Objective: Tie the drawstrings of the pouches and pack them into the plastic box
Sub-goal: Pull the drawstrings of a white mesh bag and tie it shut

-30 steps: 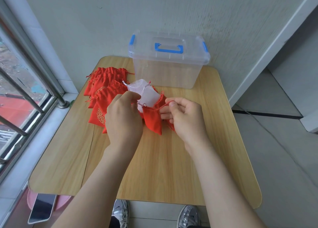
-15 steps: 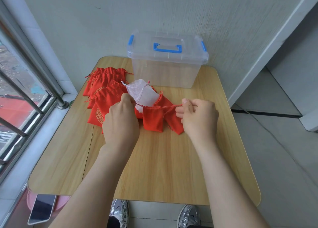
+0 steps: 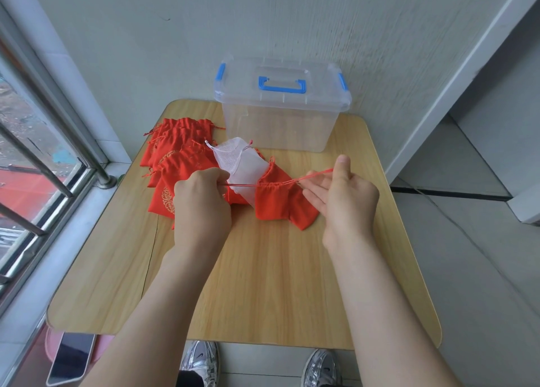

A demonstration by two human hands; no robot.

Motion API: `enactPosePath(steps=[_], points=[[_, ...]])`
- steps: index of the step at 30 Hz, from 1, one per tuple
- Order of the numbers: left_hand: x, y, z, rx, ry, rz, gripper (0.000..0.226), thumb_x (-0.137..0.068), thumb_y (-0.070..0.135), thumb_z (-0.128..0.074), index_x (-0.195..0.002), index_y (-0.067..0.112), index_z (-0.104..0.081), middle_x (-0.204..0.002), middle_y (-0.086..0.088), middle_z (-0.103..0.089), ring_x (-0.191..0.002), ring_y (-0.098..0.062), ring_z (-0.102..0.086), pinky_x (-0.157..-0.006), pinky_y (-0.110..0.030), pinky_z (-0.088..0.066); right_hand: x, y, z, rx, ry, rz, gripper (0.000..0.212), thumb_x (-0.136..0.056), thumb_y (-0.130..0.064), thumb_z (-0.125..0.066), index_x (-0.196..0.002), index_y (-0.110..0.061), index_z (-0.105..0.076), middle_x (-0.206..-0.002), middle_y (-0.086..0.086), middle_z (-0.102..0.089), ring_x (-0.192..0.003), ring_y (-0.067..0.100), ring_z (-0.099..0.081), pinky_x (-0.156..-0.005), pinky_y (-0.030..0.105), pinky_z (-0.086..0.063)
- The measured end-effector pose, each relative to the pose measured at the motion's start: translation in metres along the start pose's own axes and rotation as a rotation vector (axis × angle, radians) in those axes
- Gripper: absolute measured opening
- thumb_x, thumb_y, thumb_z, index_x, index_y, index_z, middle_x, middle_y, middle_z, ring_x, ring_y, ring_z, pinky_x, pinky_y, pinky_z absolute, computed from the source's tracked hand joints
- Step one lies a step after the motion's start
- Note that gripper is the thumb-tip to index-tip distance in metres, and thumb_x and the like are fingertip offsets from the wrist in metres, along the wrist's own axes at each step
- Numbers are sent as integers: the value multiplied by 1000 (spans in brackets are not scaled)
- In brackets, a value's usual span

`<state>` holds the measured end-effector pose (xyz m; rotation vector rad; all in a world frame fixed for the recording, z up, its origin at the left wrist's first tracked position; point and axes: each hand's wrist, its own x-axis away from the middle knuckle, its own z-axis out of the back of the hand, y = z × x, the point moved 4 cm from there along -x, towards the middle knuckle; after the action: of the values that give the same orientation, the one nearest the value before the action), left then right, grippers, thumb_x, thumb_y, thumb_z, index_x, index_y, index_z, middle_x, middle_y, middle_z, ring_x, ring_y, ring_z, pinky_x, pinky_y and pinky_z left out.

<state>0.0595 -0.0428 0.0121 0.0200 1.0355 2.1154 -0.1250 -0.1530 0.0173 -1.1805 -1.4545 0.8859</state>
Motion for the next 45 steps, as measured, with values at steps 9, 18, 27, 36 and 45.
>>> enactPosePath(steps=[9,18,27,36,45], points=[[-2,-14,0,-9,5,113,25,-98,32,-72,-77,18,-73,-65,-1,-71,-69,-33,-70,-73,-50,-58,11,4,0,-542,96,-321,40,-109,-44,-55,-114,-4,-56,-83,6,-68,-81,29,-82,-70,38,-66],[10,-6,-4,598,-76,494,16,-102,14,-70,-87,9,-74,-76,-11,-79,-67,-23,-79,-67,-44,-68,0,13,-7,-641,-14,-346,42,-111,-47,-49,-122,-9,-63,-60,-6,-26,-47,10,-26,-48,24,-30],[11,5,-14,1318,-62,859,22,-98,-1,-60,-118,-9,-64,-110,-21,-78,-94,-29,-80,-85,-37,-66,-3,9,-8,-612,-52,-320,23,-106,-3,-52,-120,-3,-71,-70,-2,-43,-53,12,-42,-50,25,-36],[13,18,-29,1751,10,985,10,-110,2,-48,-114,-2,-56,-99,-14,-78,-71,-17,-79,-78,-38,-66,2,24,-14,-642,-52,-480,22,-107,-17,-60,-127,-16,-68,-84,0,-45,-49,11,-38,-60,26,-41],[10,19,-34,1613,-121,941,17,-111,12,-49,-100,22,-58,-73,7,-66,-41,-4,-37,-41,-16,-33,7,21,-11,-566,10,-468,29,-108,-16,-50,-131,-19,-67,-57,-7,-16,-40,10,-19,-39,22,-22]])
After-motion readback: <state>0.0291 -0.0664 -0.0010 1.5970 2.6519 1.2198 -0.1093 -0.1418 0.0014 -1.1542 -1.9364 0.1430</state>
